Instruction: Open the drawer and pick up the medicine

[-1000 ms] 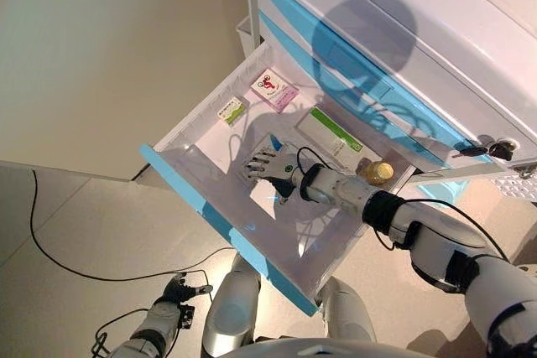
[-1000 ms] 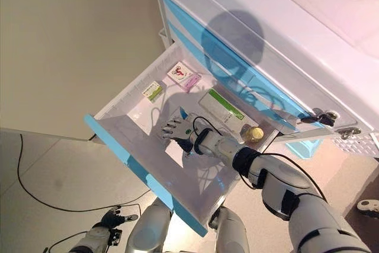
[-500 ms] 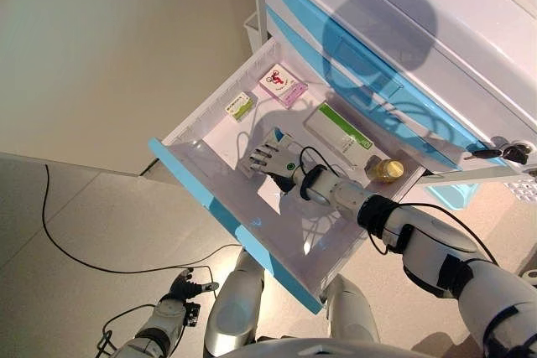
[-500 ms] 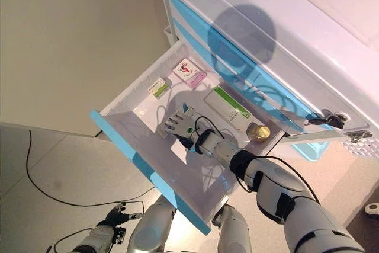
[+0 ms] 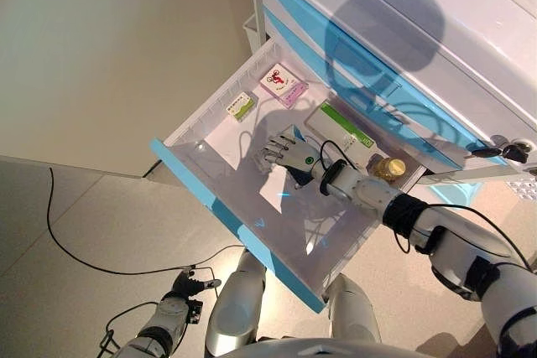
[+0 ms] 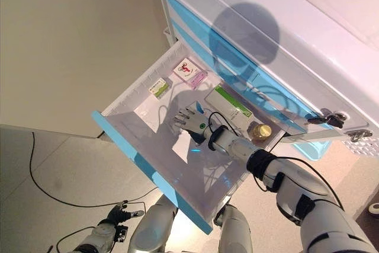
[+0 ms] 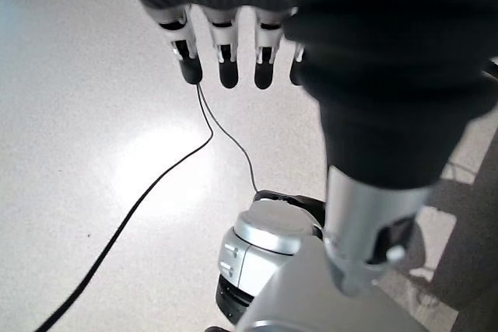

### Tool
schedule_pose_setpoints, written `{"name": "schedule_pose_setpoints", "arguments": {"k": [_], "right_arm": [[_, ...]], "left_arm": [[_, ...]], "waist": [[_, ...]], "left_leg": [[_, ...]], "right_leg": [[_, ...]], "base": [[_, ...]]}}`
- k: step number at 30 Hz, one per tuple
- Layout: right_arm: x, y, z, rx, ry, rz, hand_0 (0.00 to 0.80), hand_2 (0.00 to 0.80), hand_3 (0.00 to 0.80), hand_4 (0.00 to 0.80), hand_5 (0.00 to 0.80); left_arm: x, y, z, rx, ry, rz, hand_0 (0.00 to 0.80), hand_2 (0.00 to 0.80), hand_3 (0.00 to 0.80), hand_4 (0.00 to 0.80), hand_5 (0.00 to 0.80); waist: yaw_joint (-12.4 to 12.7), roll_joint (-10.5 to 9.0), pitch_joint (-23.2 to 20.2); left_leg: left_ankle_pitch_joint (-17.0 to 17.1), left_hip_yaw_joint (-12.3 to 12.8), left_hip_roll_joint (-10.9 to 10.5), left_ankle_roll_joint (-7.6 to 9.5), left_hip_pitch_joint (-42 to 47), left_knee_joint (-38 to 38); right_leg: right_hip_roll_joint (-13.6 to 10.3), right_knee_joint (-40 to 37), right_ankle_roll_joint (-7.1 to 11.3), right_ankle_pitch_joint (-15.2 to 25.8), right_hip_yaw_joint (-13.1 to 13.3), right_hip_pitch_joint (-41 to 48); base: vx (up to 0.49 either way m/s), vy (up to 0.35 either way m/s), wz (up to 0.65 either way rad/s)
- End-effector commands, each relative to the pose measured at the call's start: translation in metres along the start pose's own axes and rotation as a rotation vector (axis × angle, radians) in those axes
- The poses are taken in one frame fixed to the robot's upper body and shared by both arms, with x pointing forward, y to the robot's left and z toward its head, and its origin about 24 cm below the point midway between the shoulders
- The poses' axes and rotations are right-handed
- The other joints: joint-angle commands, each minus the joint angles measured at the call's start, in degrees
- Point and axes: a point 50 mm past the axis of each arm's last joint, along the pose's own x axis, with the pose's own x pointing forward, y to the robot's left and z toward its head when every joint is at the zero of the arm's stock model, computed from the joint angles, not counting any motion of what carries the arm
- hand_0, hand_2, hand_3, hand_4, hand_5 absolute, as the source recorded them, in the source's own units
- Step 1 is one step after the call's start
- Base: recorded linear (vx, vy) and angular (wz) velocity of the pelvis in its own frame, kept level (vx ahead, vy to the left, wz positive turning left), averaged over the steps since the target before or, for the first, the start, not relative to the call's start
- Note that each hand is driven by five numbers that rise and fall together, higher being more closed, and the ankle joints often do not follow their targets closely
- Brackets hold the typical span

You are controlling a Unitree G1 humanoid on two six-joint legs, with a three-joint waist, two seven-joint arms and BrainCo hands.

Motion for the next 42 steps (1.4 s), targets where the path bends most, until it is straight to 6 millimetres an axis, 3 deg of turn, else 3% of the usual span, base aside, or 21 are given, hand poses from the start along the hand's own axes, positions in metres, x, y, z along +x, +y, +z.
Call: {"name": "schedule_pose_setpoints", "arguments": {"k": [1, 14, 25, 37, 42], "right_arm": [[0.005, -0.026, -0.001, 0.013, -0.015, -0.133, 0.0, 0.0, 0.0, 0.0, 0.0], [0.001, -0.047, -0.003, 0.073, -0.011, -0.285, 0.0, 0.0, 0.0, 0.0, 0.0], [0.02, -0.031, -0.001, 0.098, 0.055, -0.235, 0.0, 0.0, 0.0, 0.0, 0.0], [0.024, -0.016, -0.022, 0.077, 0.196, -0.177, 0.0, 0.0, 0.0, 0.0, 0.0], [0.022, -0.018, -0.03, 0.082, 0.239, -0.2, 0.0, 0.0, 0.0, 0.0, 0.0]], "left_arm": [[0.001, 0.004, -0.004, -0.026, 0.031, 0.032, 0.0, 0.0, 0.0, 0.0, 0.0], [0.001, 0.004, -0.001, -0.026, 0.016, 0.048, 0.0, 0.0, 0.0, 0.0, 0.0], [0.0, 0.005, 0.0, -0.027, -0.007, 0.058, 0.0, 0.0, 0.0, 0.0, 0.0], [0.0, 0.008, 0.002, -0.03, -0.027, 0.067, 0.0, 0.0, 0.0, 0.0, 0.0], [0.0, 0.008, 0.003, -0.03, -0.031, 0.069, 0.0, 0.0, 0.0, 0.0, 0.0]], "waist": [[-1.2, -1.78, 0.3], [-1.5, -1.97, 0.0], [-0.4, -1.29, 0.2], [1.3, 0.11, 1.2], [1.6, 0.56, 1.3]], "left_leg": [[-3.9, 2.9, -2.1, 2.62, 2.0, -0.7], [-4.0, 3.5, -1.8, 2.69, 2.1, -0.6], [-3.9, 3.4, -1.9, 2.69, 1.6, -0.5], [-3.7, 2.2, -2.6, 2.67, 0.4, -0.1], [-3.4, 1.9, -2.8, 2.58, 0.0, -0.5]], "right_leg": [[-1.6, -2.0, 1.91, 7.7, 1.2, -2.1], [-1.3, -2.2, 1.92, 7.9, 1.7, -2.5], [-1.4, -2.3, 1.89, 7.9, 1.4, -2.7], [-2.1, -1.9, 1.97, 7.6, 0.4, -2.9], [-2.4, -1.8, 2.1, 7.7, -0.1, -3.3]], "base": [[0.0, 0.0, 0.0], [0.0, 0.0, -0.01], [0.0, 0.0, 0.0], [0.005, 0.002, 0.02], [0.006, 0.003, 0.0]]}}
